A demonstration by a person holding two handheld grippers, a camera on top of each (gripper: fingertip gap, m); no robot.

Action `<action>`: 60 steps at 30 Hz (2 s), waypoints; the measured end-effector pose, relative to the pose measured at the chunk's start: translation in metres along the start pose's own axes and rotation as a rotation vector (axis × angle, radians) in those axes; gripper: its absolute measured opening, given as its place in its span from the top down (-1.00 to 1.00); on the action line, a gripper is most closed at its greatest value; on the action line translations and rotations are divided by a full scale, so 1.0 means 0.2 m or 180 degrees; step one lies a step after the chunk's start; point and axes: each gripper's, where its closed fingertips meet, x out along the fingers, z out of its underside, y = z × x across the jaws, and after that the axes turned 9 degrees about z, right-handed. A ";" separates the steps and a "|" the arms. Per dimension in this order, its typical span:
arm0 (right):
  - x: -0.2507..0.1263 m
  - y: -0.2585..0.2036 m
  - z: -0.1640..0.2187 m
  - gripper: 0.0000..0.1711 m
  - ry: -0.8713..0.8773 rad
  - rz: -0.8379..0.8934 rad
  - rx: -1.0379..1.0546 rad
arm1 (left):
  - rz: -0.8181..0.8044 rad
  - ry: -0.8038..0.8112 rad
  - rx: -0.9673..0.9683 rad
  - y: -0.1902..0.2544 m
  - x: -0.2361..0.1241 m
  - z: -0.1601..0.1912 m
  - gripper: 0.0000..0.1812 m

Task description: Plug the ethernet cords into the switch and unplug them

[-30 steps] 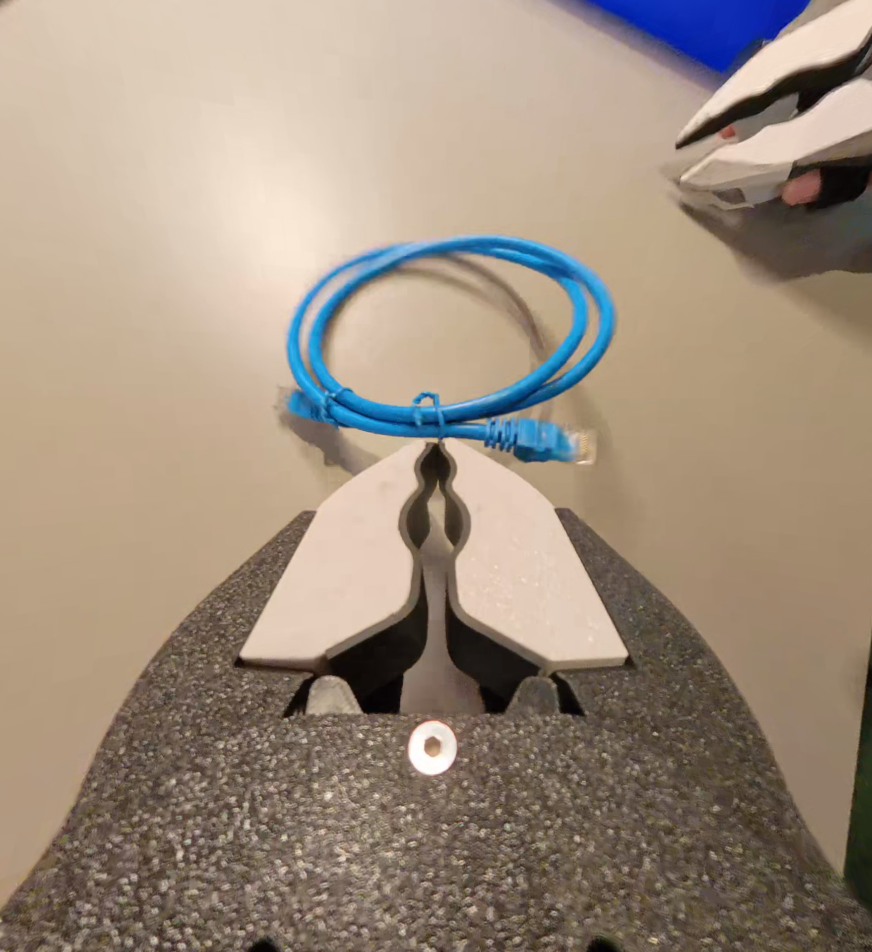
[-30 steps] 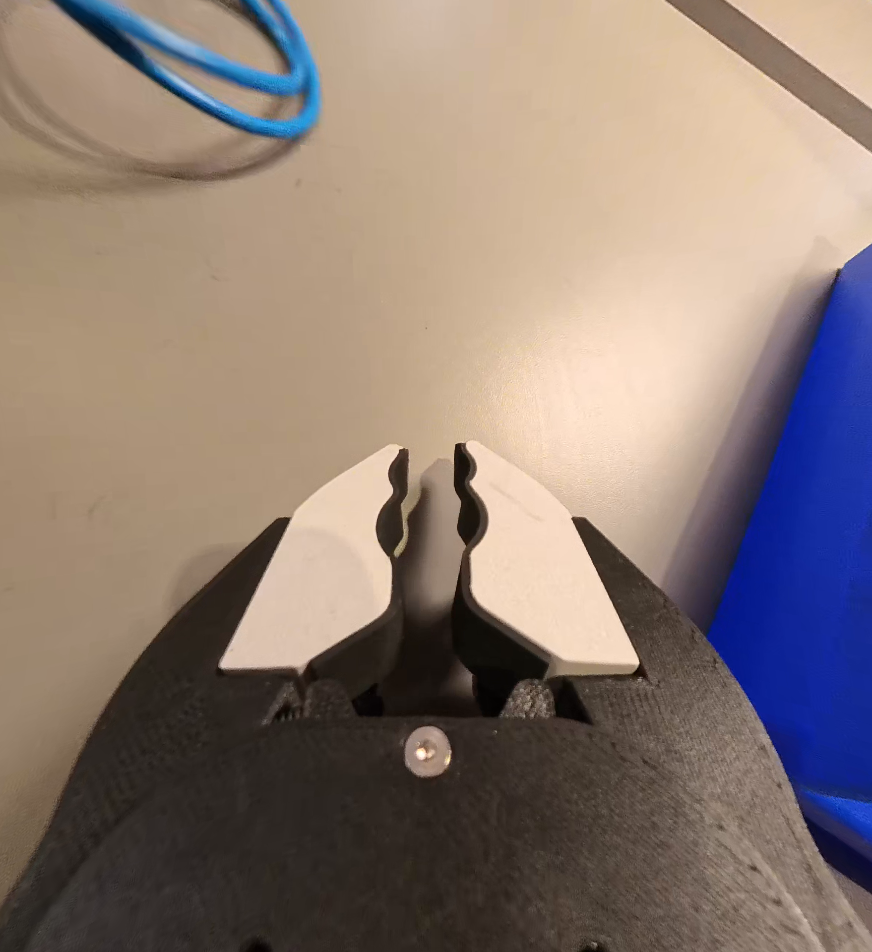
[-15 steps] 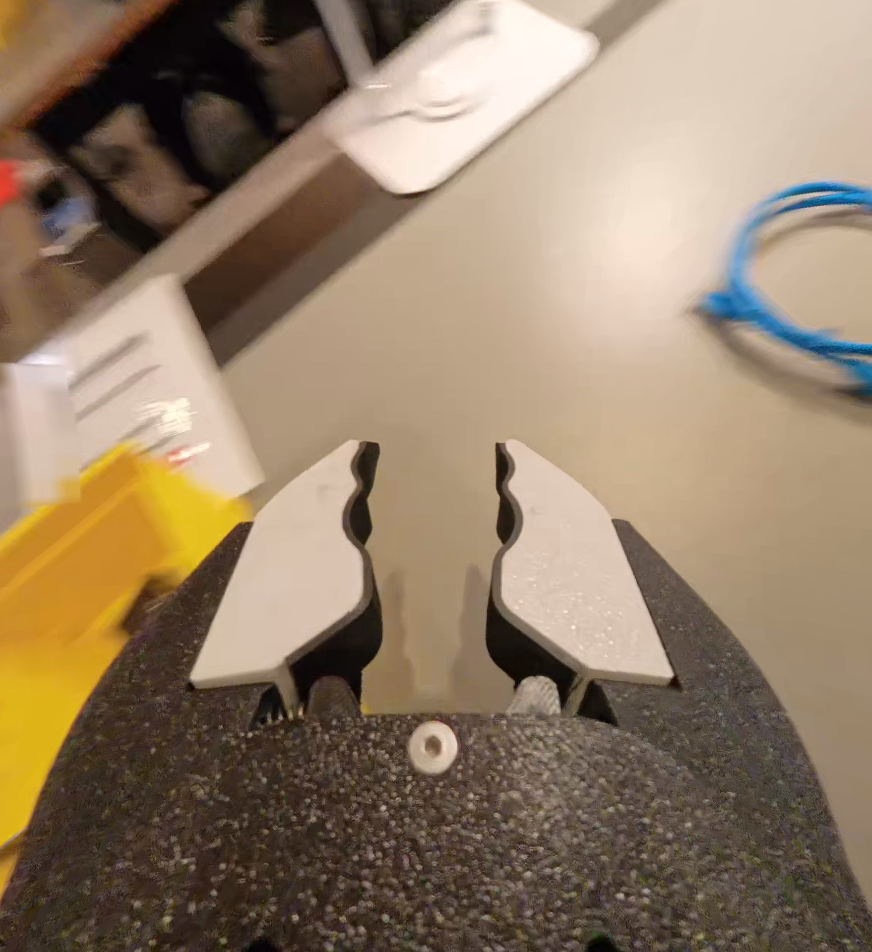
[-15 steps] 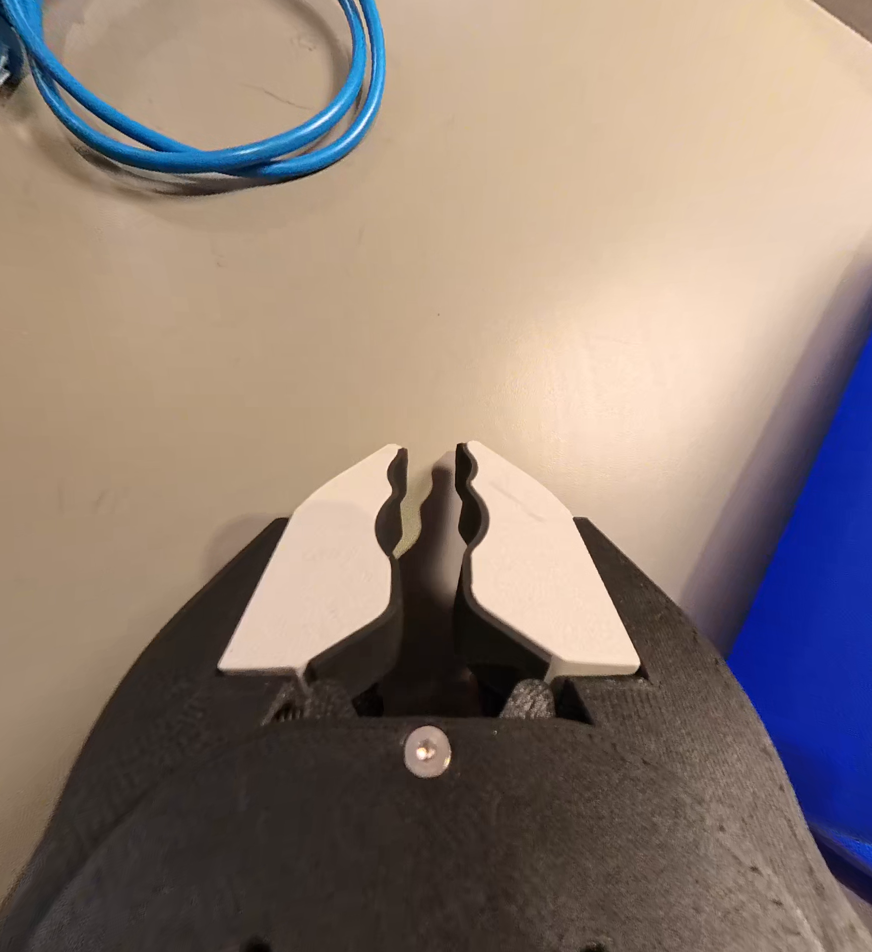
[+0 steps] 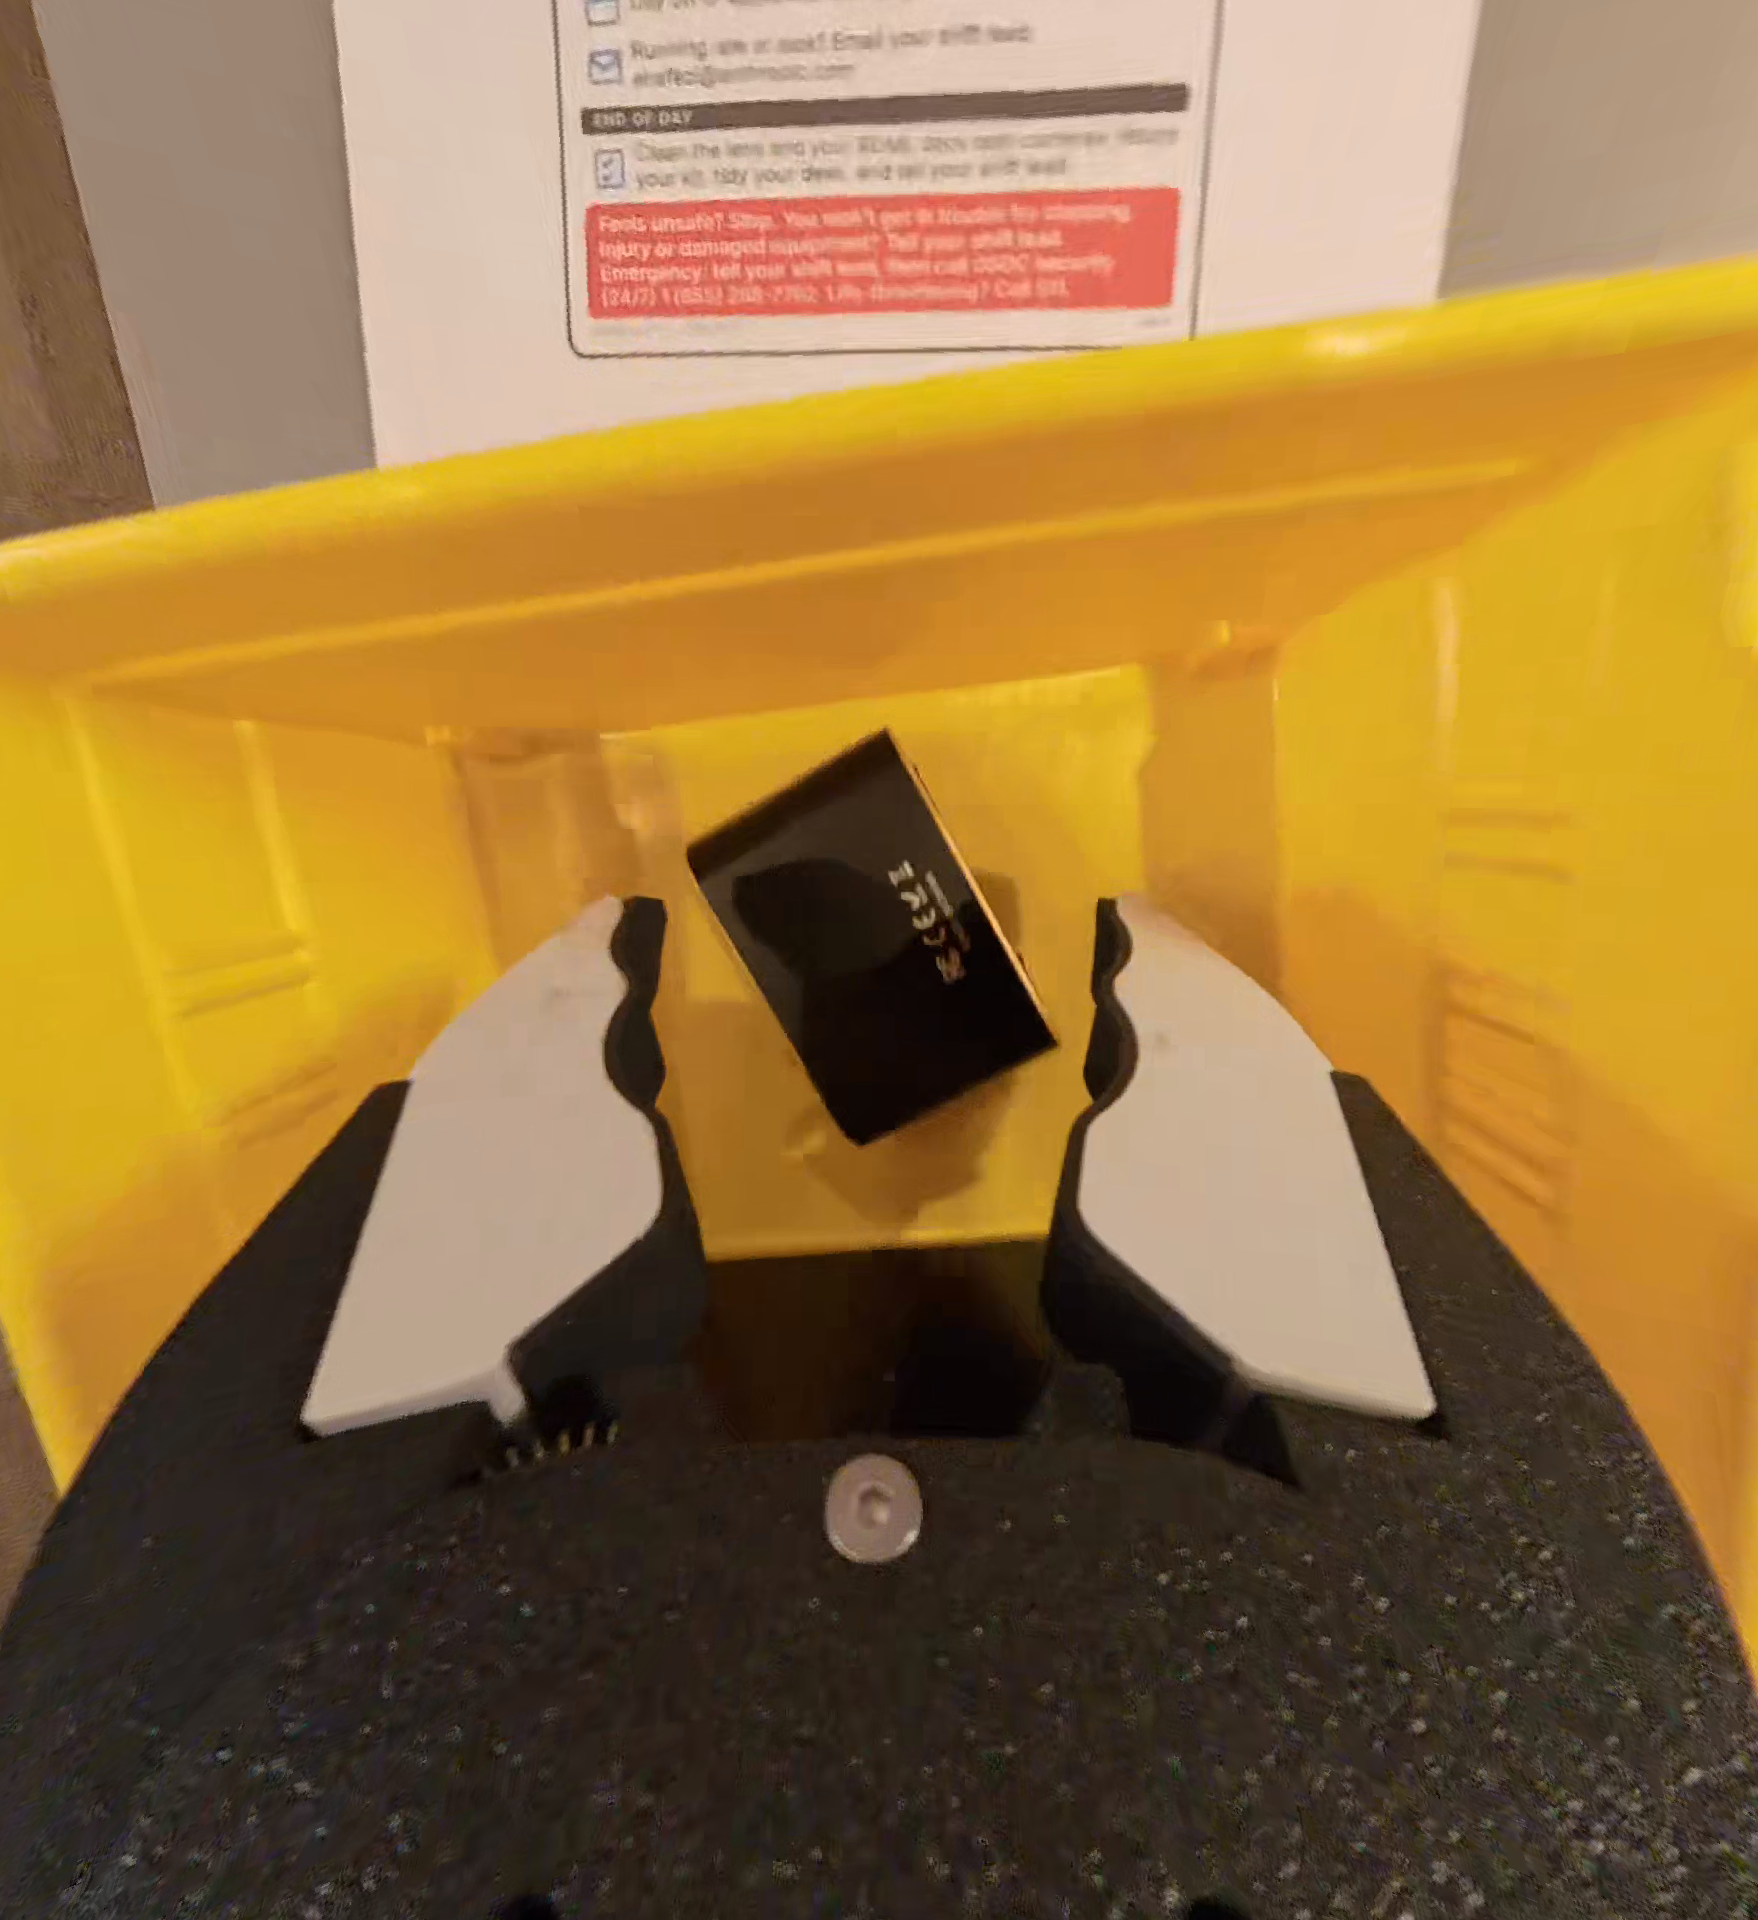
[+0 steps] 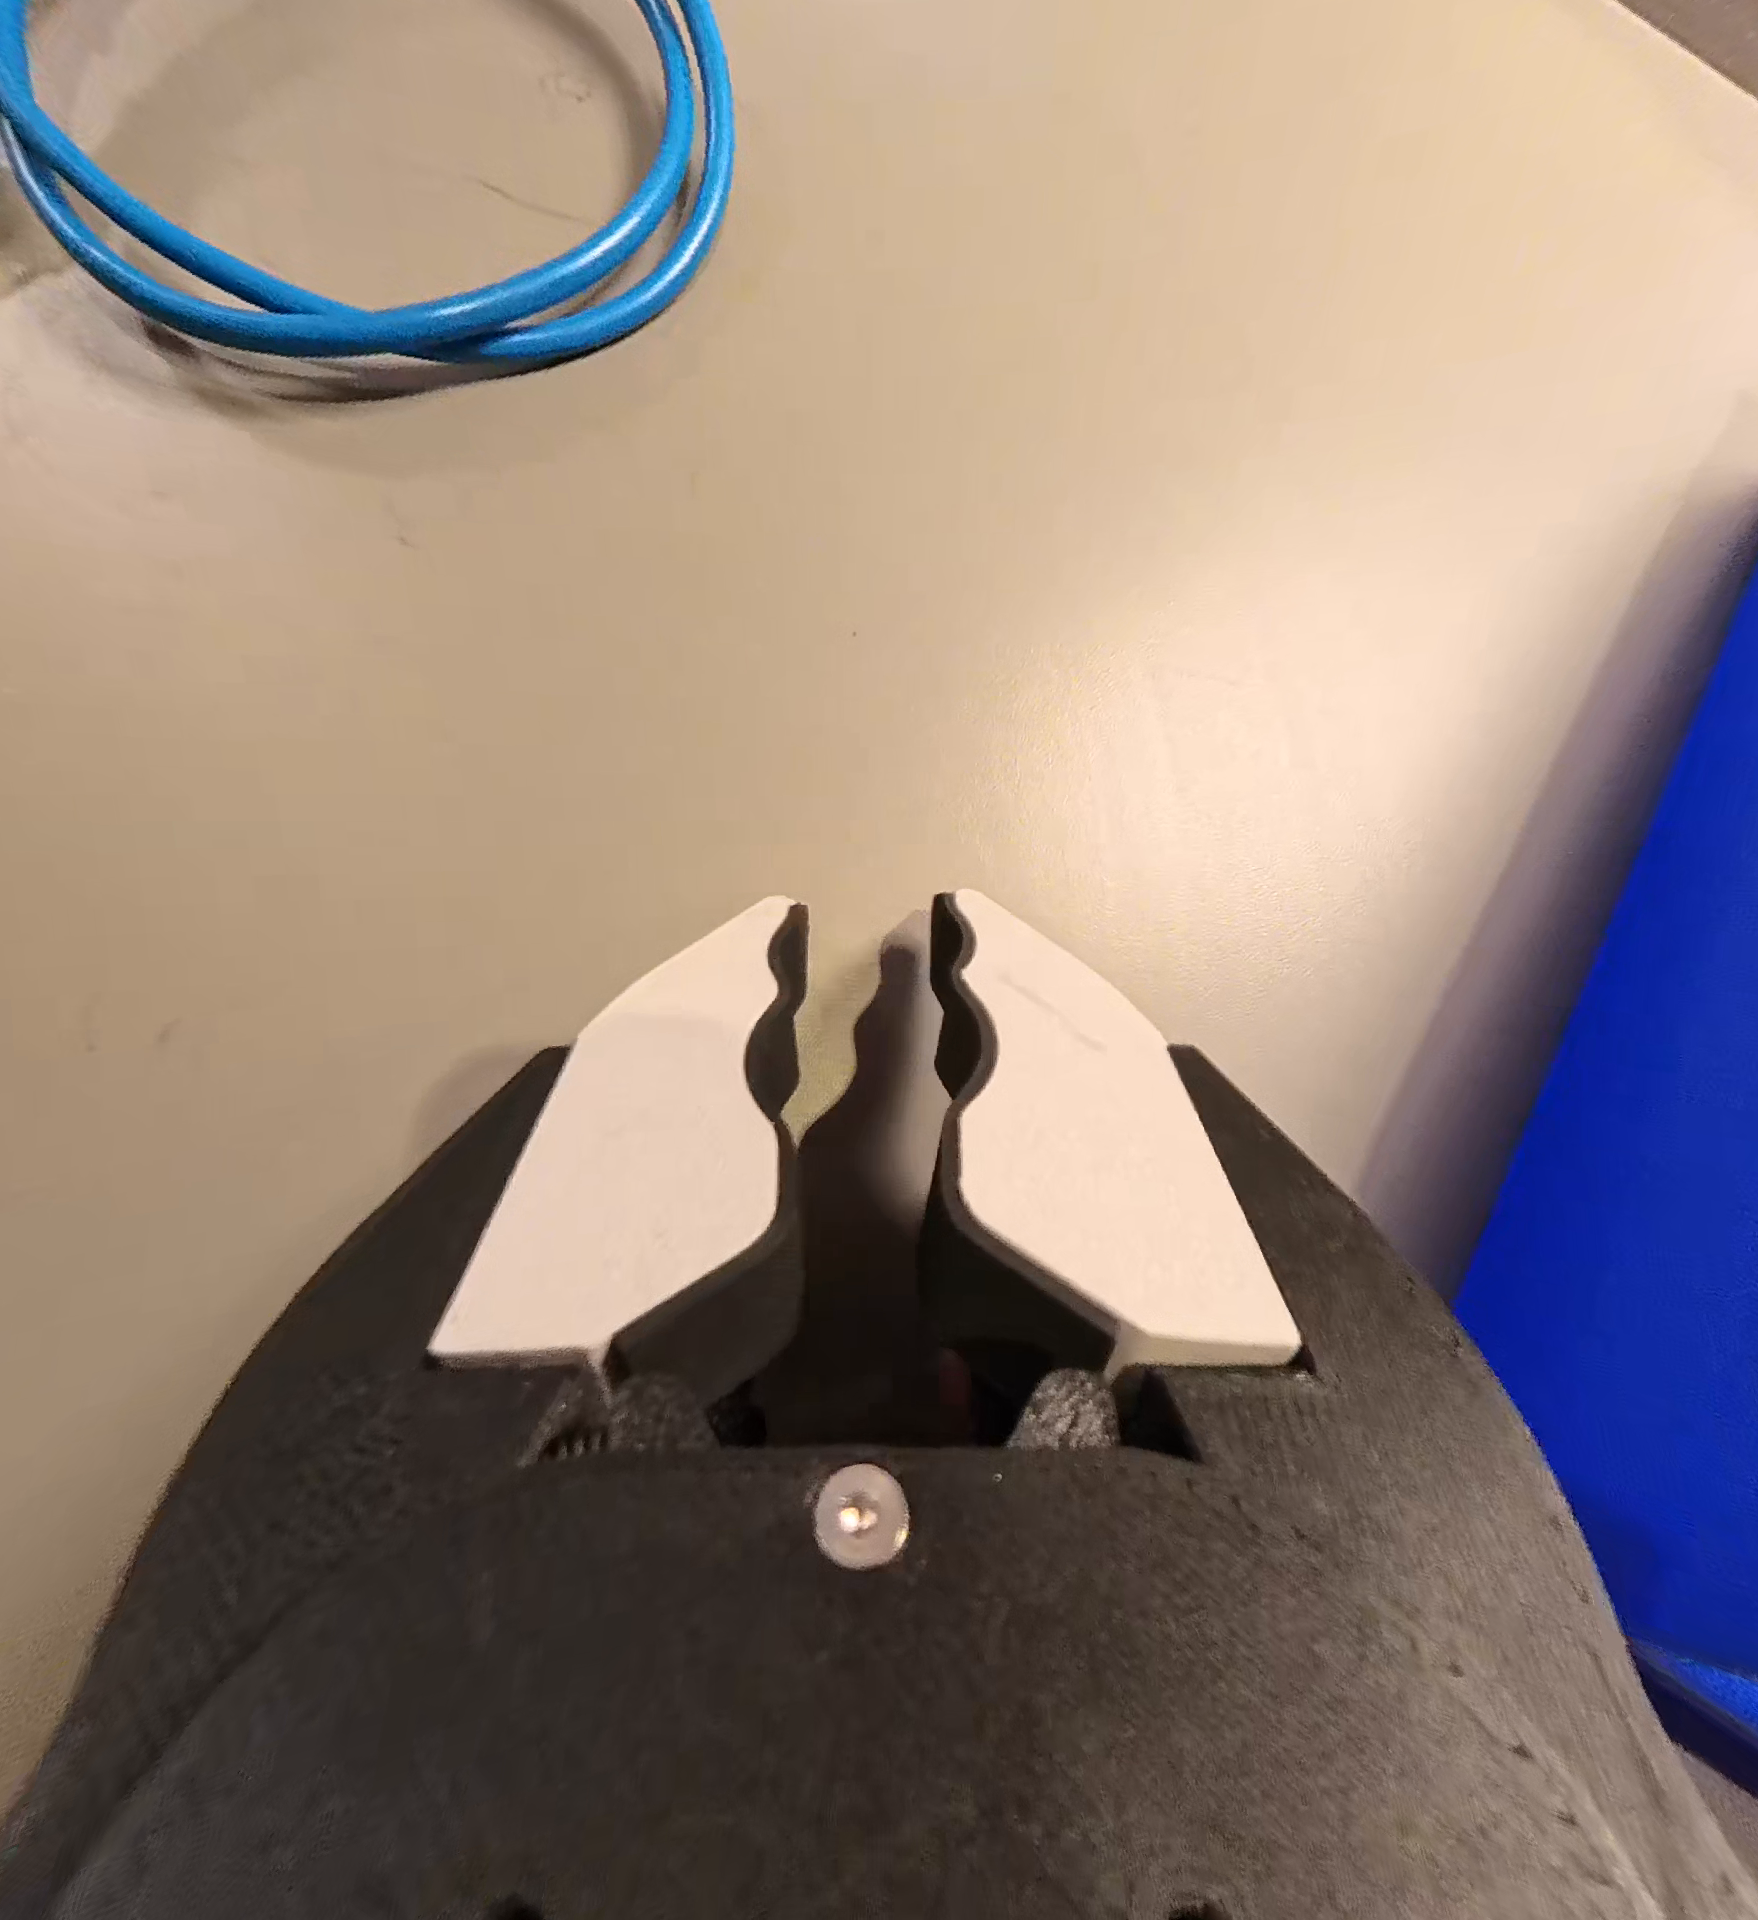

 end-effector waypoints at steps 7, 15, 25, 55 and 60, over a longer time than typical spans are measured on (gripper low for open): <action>0.00 0.00 0.00 0.75 0.0028 0.0086 -0.0048 | -0.0059 -0.0382 -0.0168 -0.02 0.09 0.06 0.04; -0.01 -0.02 0.01 0.74 0.0017 -0.0108 -0.0055 | 0.0189 -0.0678 -0.0284 0.00 0.16 0.16 0.25; -0.02 -0.03 0.00 0.73 0.0051 -0.0247 -0.0024 | -0.0361 0.0175 0.0133 0.02 -0.11 -0.07 0.28; 0.07 -0.41 -1.02 0.61 0.1768 -0.0704 -0.0738 | 0.4280 0.2316 0.0840 2.21 -0.15 -0.12 0.30; 0.20 -0.58 -1.26 0.41 0.2094 -0.1139 -0.0456 | 0.4475 0.2718 0.0637 2.18 -0.24 -0.14 0.30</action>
